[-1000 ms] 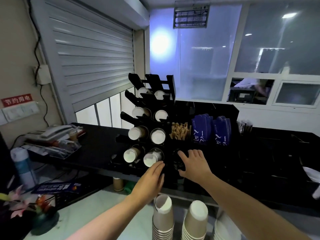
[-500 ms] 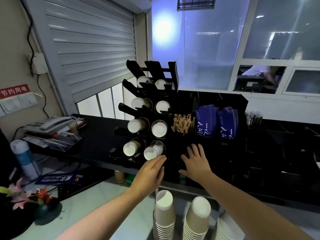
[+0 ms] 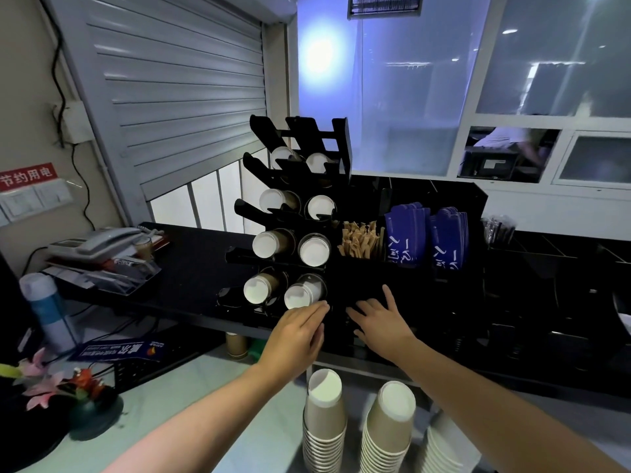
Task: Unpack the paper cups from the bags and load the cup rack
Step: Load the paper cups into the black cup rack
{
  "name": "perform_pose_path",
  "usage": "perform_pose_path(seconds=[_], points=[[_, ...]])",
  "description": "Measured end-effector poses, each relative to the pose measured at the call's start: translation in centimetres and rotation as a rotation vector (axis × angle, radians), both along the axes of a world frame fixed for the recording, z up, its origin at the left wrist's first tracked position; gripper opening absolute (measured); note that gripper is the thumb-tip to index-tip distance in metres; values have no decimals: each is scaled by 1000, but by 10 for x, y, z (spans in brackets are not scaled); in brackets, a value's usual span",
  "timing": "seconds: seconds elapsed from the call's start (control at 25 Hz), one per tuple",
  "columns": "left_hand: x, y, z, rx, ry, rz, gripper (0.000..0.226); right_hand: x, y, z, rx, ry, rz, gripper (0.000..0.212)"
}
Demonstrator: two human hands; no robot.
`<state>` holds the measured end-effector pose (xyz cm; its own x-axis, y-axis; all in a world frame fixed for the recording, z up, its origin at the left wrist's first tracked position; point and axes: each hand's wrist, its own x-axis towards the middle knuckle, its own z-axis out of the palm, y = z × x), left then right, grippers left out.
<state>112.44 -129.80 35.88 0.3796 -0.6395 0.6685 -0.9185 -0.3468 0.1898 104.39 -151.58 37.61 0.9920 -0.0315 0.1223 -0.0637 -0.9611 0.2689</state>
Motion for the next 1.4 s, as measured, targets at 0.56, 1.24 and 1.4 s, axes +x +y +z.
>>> perform_pose_path(seconds=[0.56, 1.24, 1.4], points=[[-40, -8, 24, 235, -79, 111, 45, -52, 9, 26, 99, -155, -52, 46], [-243, -153, 4, 275, 32, -458, 29, -386, -99, 20, 18, -326, -761, 30], [-282, -189, -5, 349, 64, -468, 33, -422, -127, 7, 77, -237, -796, 24]])
